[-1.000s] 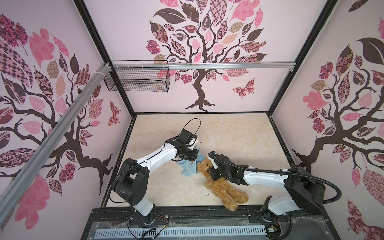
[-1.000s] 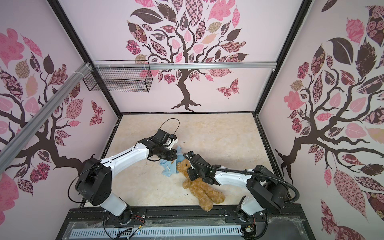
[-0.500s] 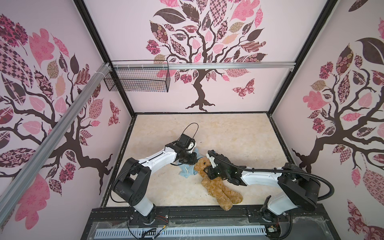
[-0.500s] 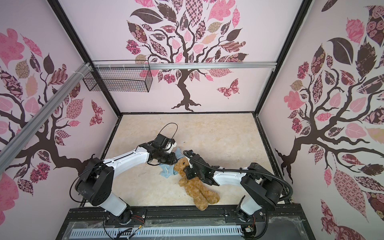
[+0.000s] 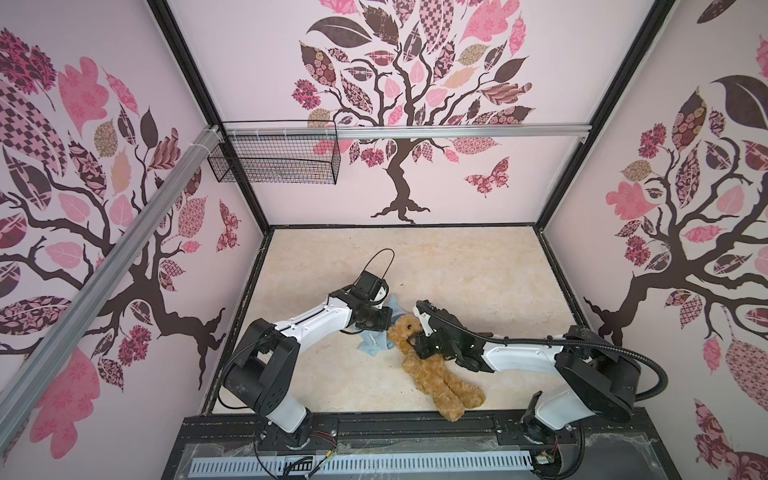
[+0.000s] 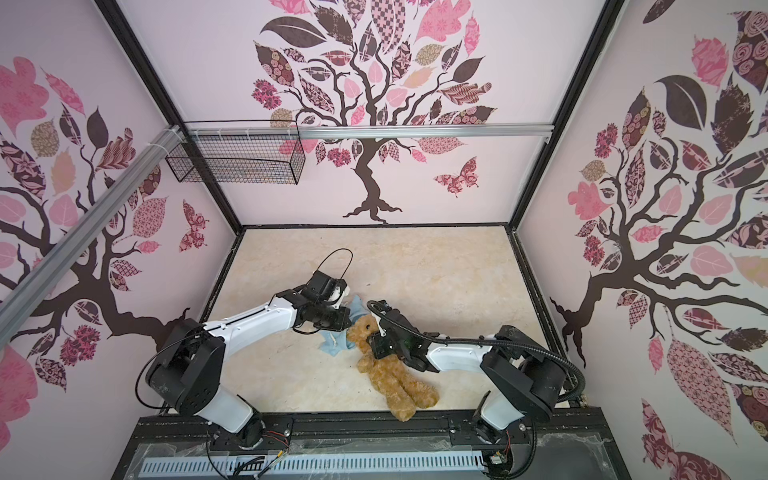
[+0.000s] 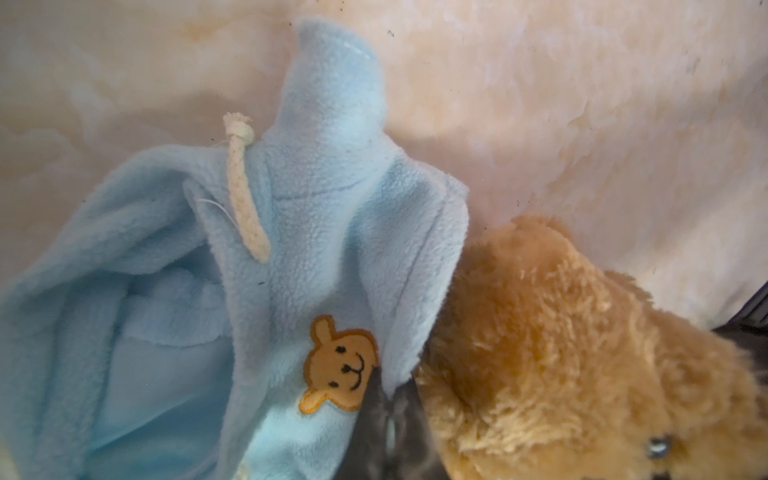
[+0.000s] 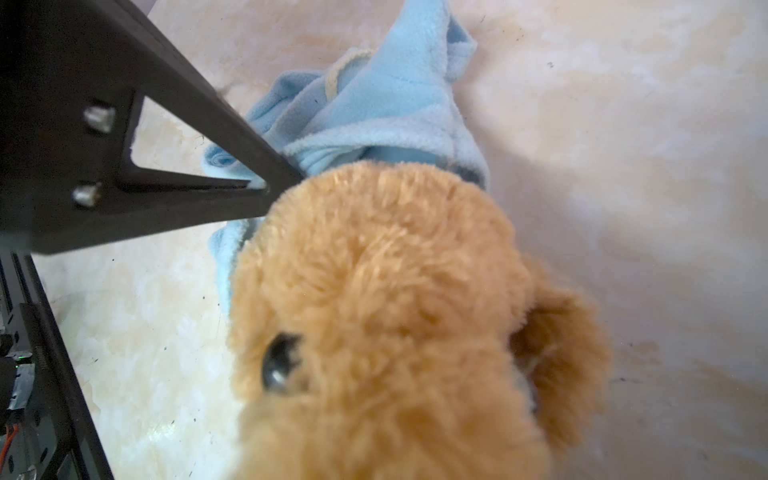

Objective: Dress the teddy bear

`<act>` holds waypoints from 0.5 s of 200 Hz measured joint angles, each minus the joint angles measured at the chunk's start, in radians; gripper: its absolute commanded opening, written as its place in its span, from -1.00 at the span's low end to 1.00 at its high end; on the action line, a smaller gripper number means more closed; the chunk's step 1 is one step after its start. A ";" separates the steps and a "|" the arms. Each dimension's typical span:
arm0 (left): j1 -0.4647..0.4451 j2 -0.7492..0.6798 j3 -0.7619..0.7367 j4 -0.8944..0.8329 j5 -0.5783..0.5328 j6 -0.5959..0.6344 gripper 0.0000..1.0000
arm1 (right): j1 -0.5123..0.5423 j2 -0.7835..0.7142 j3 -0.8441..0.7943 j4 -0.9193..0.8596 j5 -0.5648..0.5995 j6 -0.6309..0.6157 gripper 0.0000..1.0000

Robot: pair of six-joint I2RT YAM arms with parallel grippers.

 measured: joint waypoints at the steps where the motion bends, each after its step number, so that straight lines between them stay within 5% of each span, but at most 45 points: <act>1: 0.000 0.000 0.000 0.000 0.002 -0.001 -1.00 | 0.000 -0.001 0.000 0.000 0.000 0.000 -0.41; 46: 0.000 -0.001 0.004 0.001 0.010 0.021 -1.00 | 0.000 -0.112 -0.040 -0.100 -0.018 -0.078 -0.31; 100: 0.000 -0.025 0.042 -0.099 0.059 0.106 -1.00 | 0.000 -0.178 -0.060 -0.133 -0.311 -0.207 -0.37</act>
